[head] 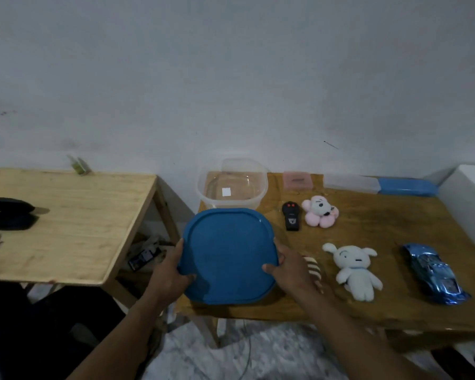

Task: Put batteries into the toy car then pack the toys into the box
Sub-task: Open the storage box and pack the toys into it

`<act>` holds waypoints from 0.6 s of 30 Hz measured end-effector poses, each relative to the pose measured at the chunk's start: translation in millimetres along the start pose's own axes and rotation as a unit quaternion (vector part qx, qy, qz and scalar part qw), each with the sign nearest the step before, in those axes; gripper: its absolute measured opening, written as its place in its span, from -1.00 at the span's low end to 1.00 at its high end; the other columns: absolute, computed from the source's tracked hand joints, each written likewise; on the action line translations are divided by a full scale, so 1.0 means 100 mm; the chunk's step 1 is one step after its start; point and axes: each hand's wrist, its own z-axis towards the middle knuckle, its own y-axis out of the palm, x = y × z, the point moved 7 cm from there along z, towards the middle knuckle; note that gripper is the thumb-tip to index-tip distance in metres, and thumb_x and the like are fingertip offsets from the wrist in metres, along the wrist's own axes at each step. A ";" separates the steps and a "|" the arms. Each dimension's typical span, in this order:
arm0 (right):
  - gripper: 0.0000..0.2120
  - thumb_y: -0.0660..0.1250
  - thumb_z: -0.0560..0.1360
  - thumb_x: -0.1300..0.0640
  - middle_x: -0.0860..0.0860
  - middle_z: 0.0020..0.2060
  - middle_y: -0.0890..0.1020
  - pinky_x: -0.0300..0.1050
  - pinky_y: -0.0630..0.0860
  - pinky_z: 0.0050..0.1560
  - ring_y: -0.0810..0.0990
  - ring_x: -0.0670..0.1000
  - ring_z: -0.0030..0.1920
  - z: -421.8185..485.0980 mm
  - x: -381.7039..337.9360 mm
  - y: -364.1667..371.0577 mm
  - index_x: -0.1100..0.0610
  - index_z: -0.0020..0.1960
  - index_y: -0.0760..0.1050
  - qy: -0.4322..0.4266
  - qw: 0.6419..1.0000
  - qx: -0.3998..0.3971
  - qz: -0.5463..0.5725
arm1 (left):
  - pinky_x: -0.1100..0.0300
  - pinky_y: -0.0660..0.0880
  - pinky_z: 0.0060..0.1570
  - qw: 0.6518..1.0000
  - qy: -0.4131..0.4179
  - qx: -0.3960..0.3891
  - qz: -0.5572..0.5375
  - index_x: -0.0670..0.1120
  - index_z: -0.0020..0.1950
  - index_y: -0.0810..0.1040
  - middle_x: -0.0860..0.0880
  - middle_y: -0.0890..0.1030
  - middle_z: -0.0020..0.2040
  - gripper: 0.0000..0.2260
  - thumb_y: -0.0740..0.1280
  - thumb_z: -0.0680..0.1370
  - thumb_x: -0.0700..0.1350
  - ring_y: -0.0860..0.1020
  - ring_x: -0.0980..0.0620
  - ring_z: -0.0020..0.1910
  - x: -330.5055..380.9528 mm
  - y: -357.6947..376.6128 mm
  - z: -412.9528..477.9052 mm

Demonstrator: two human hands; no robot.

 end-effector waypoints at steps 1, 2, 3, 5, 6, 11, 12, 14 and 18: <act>-0.41 0.48 0.38 0.16 -0.04 0.13 0.63 -0.05 0.59 0.05 0.60 -0.01 0.11 -0.03 0.06 0.05 0.01 0.38 0.41 0.013 1.000 0.000 0.005 | 0.03 0.52 0.13 1.000 0.000 -0.001 0.001 0.08 0.57 -0.06 -0.07 0.43 0.40 -0.17 0.42 0.48 -0.14 0.49 -0.11 0.26 -0.04 0.02 -0.01; -0.36 0.48 0.39 0.16 -0.02 0.16 0.62 -0.04 0.59 0.08 0.59 0.00 0.13 -0.07 0.11 0.09 0.03 0.42 0.36 0.027 1.000 0.003 0.006 | 0.04 0.52 0.13 1.000 0.001 -0.002 0.002 0.06 0.57 -0.05 -0.08 0.44 0.39 -0.17 0.42 0.47 -0.16 0.49 -0.10 0.26 -0.07 0.04 -0.02; -0.32 0.48 0.39 0.17 0.00 0.18 0.61 -0.06 0.57 0.10 0.58 0.02 0.15 -0.09 0.16 0.12 0.05 0.45 0.30 0.040 0.999 0.007 0.000 | 0.06 0.52 0.12 1.000 0.003 -0.004 0.002 0.05 0.57 -0.04 -0.07 0.45 0.38 -0.16 0.42 0.47 -0.17 0.49 -0.10 0.26 -0.10 0.07 -0.03; -0.29 0.47 0.41 0.19 0.04 0.20 0.59 -0.11 0.55 0.10 0.56 0.05 0.18 -0.11 0.20 0.17 0.07 0.47 0.25 0.051 0.998 0.015 -0.027 | 0.13 0.50 0.03 1.000 0.006 -0.016 -0.001 0.03 0.57 -0.05 -0.07 0.45 0.37 -0.17 0.41 0.47 -0.18 0.49 -0.09 0.25 -0.15 0.14 -0.04; -0.30 0.46 0.42 0.19 0.04 0.22 0.58 -0.12 0.54 0.11 0.55 0.05 0.20 -0.12 0.21 0.19 0.07 0.48 0.24 0.054 0.998 0.018 -0.041 | 0.16 0.47 0.00 1.000 0.008 -0.021 -0.003 0.01 0.57 -0.05 -0.08 0.45 0.36 -0.18 0.40 0.48 -0.19 0.49 -0.09 0.24 -0.18 0.17 -0.04; -0.32 0.43 0.45 0.15 0.05 0.28 0.54 -0.08 0.52 0.18 0.53 0.07 0.23 -0.11 0.32 0.35 0.11 0.49 0.22 0.068 0.991 0.009 -0.116 | 0.08 0.51 0.05 0.999 0.022 -0.040 0.003 -0.02 0.58 -0.03 -0.08 0.44 0.36 -0.18 0.41 0.47 -0.17 0.48 -0.09 0.22 -0.33 0.27 0.00; -0.33 0.42 0.46 0.15 0.06 0.29 0.53 -0.08 0.51 0.19 0.52 0.08 0.24 -0.11 0.33 0.37 0.12 0.50 0.21 0.071 0.989 0.007 -0.125 | 0.03 0.54 0.06 0.999 0.024 -0.046 0.013 0.01 0.58 -0.03 -0.08 0.45 0.35 -0.17 0.41 0.46 -0.13 0.49 -0.10 0.21 -0.36 0.28 0.02; -0.36 0.40 0.48 0.14 0.07 0.25 0.56 -0.08 0.53 0.14 0.55 0.09 0.19 -0.12 0.34 0.42 0.14 0.49 0.22 0.068 0.985 0.013 -0.155 | 0.01 0.56 0.03 0.998 0.022 -0.050 0.037 0.03 0.58 -0.04 -0.09 0.47 0.31 -0.16 0.40 0.44 -0.06 0.52 -0.10 0.16 -0.43 0.31 0.07; -0.48 0.39 0.47 0.18 0.09 0.15 0.60 -0.07 0.55 0.04 0.56 0.12 0.11 -0.10 0.35 0.47 0.13 0.40 0.36 0.053 0.983 0.044 -0.170 | 0.01 0.54 0.07 0.997 0.006 -0.046 0.065 0.02 0.58 0.00 -0.16 0.44 0.31 -0.19 0.40 0.46 -0.02 0.50 -0.17 0.17 -0.50 0.37 0.16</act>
